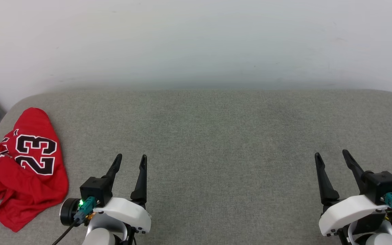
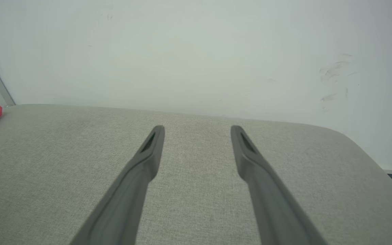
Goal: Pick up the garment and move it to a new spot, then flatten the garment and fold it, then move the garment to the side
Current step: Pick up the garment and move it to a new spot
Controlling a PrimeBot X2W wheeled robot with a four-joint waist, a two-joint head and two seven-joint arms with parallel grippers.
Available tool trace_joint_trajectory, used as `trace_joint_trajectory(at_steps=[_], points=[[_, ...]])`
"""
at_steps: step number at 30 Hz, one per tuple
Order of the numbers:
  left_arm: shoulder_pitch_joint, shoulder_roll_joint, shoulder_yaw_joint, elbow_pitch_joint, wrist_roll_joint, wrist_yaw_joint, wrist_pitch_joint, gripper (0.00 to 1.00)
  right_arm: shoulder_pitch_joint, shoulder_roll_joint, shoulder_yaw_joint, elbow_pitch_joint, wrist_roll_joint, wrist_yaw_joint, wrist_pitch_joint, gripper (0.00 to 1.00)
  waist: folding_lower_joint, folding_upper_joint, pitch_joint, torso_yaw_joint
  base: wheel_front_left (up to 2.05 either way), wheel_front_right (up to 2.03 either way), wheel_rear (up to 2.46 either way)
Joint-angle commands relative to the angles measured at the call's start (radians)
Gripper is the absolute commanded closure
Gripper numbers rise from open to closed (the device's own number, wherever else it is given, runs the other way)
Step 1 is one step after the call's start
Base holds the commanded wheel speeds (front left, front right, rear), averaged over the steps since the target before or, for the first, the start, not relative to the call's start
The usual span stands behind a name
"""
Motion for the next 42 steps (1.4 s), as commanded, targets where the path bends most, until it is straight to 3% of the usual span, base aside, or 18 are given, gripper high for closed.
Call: trace_joint_trajectory(at_steps=[1,10,20,42], points=[[-0.011,-0.001,0.002,0.004,-0.001,-0.003,-0.005,0.00,0.006,0.005,-0.001,0.002,0.005,0.000,-0.007,0.00,0.0000,-0.0001,0.001,-0.001,0.00,0.00,0.00],[-0.016,-0.003,0.009,0.014,0.007,0.000,-0.005,0.00,0.010,0.005,-0.007,0.002,0.001,0.000,-0.008,0.00,0.0000,-0.0001,0.003,0.008,0.00,0.00,0.00],[-0.021,0.000,0.027,0.007,0.033,0.009,-0.005,0.00,0.009,0.005,-0.011,-0.004,0.015,0.000,-0.013,0.00,0.0000,-0.0001,0.010,0.068,0.00,0.00,0.00],[-0.006,0.007,0.123,-0.022,0.027,0.013,-0.004,0.00,-0.031,0.004,0.062,-0.029,0.005,0.000,-0.003,0.00,0.0000,-0.0001,0.049,0.399,0.00,0.00,0.00]])
